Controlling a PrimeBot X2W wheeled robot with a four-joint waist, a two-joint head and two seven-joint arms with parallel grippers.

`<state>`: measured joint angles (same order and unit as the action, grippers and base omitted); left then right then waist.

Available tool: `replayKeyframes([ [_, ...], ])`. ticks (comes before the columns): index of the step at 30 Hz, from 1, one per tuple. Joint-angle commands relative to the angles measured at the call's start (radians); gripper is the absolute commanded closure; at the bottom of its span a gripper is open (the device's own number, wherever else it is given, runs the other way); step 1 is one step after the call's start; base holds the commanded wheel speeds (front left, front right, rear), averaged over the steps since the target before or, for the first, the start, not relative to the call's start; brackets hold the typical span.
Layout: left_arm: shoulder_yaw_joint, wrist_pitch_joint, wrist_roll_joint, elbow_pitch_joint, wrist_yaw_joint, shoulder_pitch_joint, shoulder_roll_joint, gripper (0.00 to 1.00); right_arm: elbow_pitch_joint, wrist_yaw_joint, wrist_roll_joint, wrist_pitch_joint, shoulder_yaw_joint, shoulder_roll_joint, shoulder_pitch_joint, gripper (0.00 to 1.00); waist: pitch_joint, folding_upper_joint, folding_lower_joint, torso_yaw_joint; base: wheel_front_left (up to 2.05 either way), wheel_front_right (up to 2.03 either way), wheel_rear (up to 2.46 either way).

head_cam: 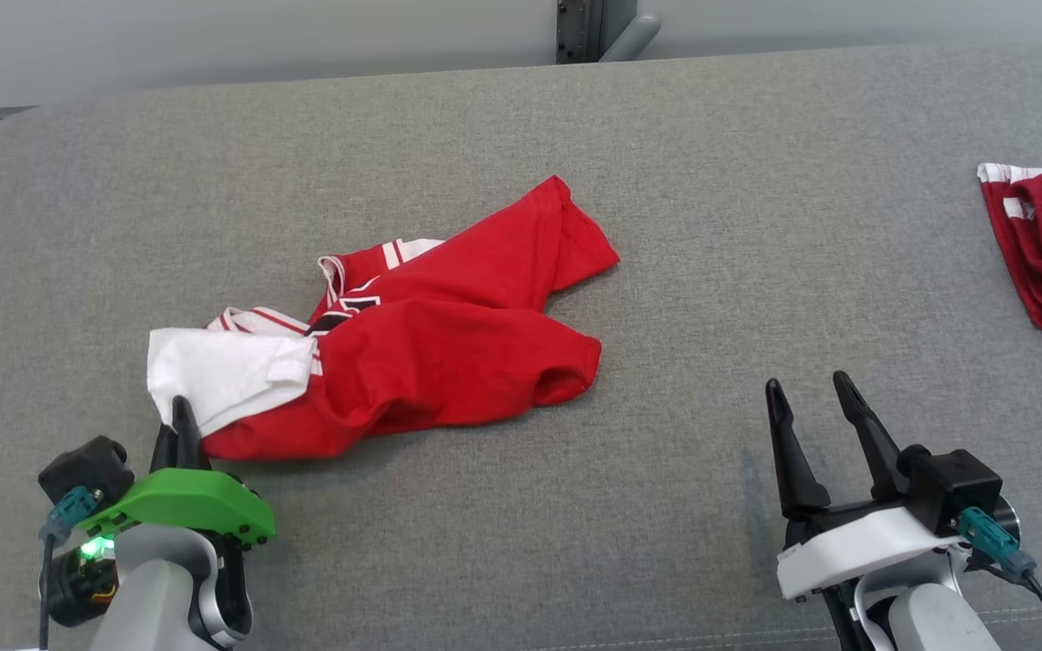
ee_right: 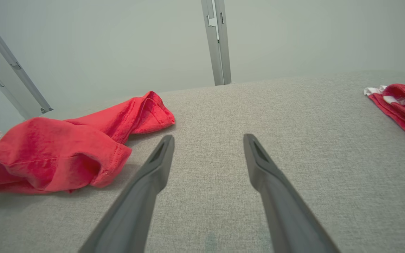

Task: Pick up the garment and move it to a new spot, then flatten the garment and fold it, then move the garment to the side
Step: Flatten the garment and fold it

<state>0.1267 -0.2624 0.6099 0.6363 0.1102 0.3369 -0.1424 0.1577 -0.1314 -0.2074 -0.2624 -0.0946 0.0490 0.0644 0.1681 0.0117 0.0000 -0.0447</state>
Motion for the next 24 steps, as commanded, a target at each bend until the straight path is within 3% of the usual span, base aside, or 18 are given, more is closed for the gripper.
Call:
replayKeyframes([
  [1,-0.007,-0.003,0.001,0.006,0.001,-0.014,0.002,0.63,0.005,0.002,0.010,-0.003,-0.002,0.003,0.004,0.00,-0.002,-0.0117,0.0000,-0.001,0.00,0.00,0.00],
  [3,-0.020,-0.003,-0.004,0.021,0.000,-0.020,0.005,0.00,0.014,0.001,0.011,-0.003,-0.008,0.003,0.007,0.00,-0.007,-0.0117,0.0000,-0.002,0.00,0.00,0.00],
  [15,-0.100,-0.002,-0.096,-0.072,-0.042,-0.099,0.028,0.00,0.073,0.002,-0.013,-0.003,-0.076,0.003,0.027,0.00,-0.064,-0.0117,0.0000,-0.043,0.00,0.00,0.00],
  [24,-0.050,-0.002,-0.166,-0.229,-0.074,-0.185,0.072,0.00,0.246,0.001,-0.112,0.025,-0.191,0.003,0.145,0.00,-0.088,-0.0117,0.0000,-0.094,0.00,0.00,0.00],
])
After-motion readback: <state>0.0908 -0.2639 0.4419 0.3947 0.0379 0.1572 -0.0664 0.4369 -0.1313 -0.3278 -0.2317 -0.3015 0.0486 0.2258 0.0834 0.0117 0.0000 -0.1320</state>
